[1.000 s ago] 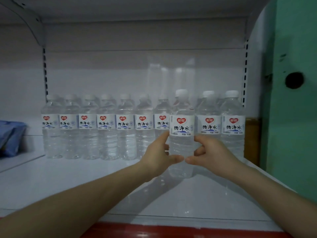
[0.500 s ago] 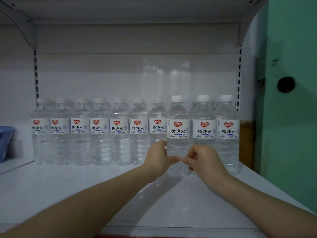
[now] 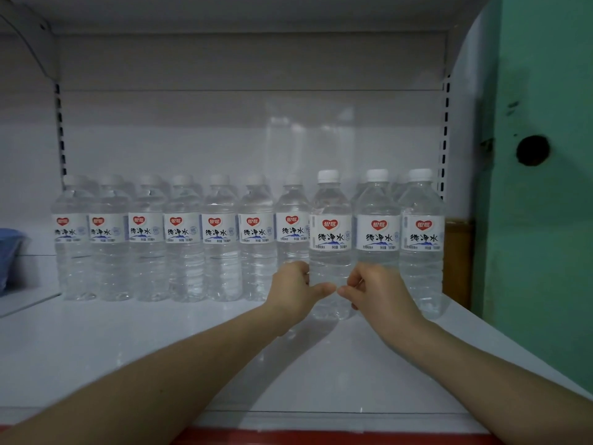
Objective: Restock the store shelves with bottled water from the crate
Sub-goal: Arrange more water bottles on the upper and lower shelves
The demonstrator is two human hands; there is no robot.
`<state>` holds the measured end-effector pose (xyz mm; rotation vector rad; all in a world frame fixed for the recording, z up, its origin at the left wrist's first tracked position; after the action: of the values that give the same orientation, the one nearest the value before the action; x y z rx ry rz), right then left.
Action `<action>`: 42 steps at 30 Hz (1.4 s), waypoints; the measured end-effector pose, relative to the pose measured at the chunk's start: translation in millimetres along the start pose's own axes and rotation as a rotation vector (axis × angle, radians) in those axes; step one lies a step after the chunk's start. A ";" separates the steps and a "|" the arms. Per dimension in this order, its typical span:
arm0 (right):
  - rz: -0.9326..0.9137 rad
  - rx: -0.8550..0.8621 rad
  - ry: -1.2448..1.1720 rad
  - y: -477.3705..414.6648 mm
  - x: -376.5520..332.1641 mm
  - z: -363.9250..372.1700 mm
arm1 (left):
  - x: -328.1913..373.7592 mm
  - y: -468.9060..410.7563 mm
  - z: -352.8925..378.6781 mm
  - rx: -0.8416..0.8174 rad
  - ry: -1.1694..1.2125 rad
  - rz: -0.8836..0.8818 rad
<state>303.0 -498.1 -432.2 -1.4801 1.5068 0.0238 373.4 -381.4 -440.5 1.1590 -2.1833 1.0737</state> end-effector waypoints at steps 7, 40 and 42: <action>0.009 -0.034 0.025 1.2 -2.2 -3.4 | 6.7 11.1 -6.1 -0.087 -0.126 -0.113; 0.179 -1.083 -0.553 412.2 -98.6 316.0 | -281.7 481.8 -78.8 0.072 -0.302 -0.571; 0.222 -1.125 -0.502 447.8 -90.5 345.0 | -306.8 520.2 -62.8 0.013 -0.299 -0.625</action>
<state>145.6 -104.5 -816.9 -1.8964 1.2306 1.4619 109.5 -0.5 -832.9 1.9335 -1.7932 0.6708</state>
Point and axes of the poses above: each hand's wrist, its own y-axis away from the middle knuckle, its own z-axis out of the palm, x = y × z, the point moved 7 cm from there along -y, towards the middle knuckle, and after that the axes turned 10 degrees about -y, right-handed, at the moved point
